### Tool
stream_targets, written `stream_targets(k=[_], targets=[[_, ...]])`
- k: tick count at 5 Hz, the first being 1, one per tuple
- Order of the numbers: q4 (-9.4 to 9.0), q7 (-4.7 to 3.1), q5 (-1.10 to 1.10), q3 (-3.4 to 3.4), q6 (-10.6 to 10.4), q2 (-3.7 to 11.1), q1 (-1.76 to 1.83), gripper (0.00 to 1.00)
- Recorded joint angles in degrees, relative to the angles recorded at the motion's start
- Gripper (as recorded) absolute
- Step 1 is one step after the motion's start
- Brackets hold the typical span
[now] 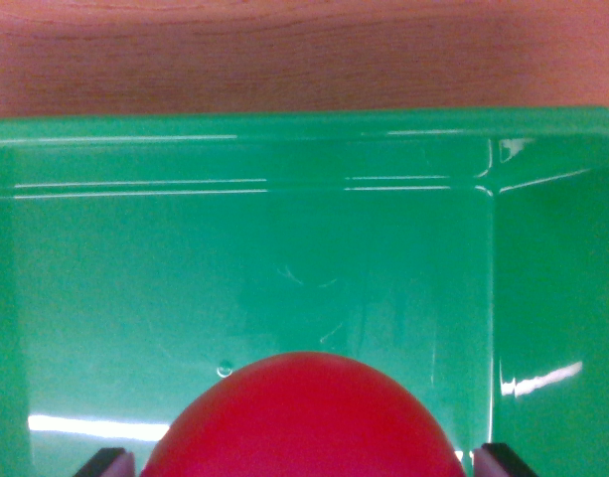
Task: Pick fruit
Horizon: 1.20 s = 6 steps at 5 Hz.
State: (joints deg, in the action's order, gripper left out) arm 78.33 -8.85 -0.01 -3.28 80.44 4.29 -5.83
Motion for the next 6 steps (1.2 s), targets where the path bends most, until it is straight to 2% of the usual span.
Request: stream_targets(k=[1,2,3,4,5,6], targets=[[0.00,0.00,0.00,0.00,0.0,0.00,0.00,1.00],[1.76,0.03,-0.05,-0.01,2.5,-0.72,0.02,1.00],[1.76,0.03,-0.05,-0.01,2.5,-0.72,0.02,1.00],[3.43,0.05,-0.09,-0.03,4.8,-1.40,0.03,1.00],[3.43,0.05,-0.09,-0.03,4.8,-1.40,0.03,1.00],[4.89,0.07,-0.14,-0.04,6.9,-1.99,0.05,1.00]])
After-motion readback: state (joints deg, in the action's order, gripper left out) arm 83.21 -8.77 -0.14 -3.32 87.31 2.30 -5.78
